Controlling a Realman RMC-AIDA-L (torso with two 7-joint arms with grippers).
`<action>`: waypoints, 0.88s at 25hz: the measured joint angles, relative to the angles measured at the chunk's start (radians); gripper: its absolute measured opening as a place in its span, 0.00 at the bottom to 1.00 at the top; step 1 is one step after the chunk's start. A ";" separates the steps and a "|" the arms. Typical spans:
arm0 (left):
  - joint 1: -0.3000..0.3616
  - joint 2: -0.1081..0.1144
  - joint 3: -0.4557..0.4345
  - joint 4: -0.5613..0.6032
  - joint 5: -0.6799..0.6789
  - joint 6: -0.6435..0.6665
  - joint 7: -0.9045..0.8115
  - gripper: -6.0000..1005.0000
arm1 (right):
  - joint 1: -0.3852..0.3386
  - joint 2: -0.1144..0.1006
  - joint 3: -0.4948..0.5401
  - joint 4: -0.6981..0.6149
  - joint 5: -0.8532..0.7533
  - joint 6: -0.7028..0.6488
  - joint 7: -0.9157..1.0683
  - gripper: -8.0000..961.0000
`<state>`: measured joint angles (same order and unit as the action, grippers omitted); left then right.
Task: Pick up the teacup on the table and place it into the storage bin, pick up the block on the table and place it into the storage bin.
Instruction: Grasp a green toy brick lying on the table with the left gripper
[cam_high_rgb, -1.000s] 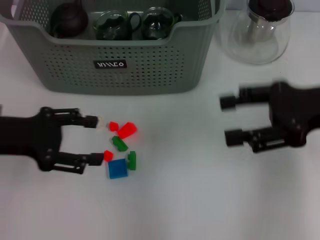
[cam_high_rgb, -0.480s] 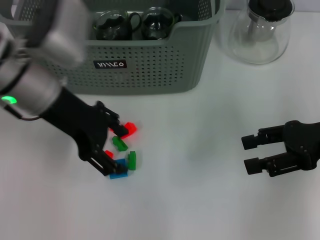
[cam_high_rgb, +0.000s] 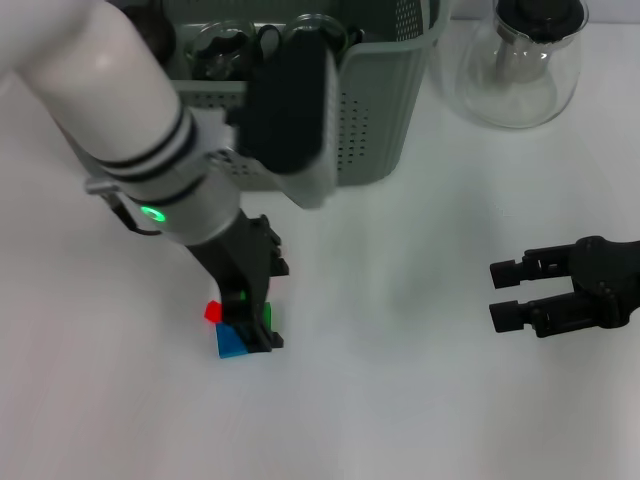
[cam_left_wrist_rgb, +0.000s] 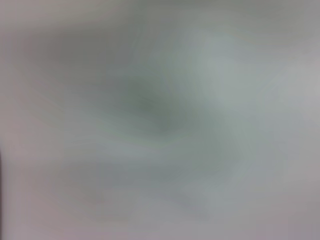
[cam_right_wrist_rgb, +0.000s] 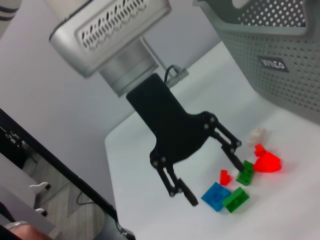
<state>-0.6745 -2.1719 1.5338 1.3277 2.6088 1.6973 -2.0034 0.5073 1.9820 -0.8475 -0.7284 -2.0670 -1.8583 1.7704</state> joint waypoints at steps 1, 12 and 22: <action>0.001 0.000 0.022 -0.003 0.001 -0.016 -0.017 0.84 | 0.001 0.000 -0.001 0.000 -0.002 0.005 -0.001 0.86; 0.002 -0.004 0.155 -0.071 0.007 -0.119 -0.111 0.84 | 0.009 0.003 -0.004 0.002 -0.021 0.030 -0.019 0.86; -0.004 -0.003 0.170 -0.108 0.037 -0.163 -0.114 0.84 | 0.013 0.004 -0.005 0.013 -0.022 0.032 -0.033 0.86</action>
<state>-0.6783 -2.1745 1.7042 1.2194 2.6456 1.5347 -2.1172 0.5204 1.9860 -0.8521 -0.7150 -2.0895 -1.8266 1.7369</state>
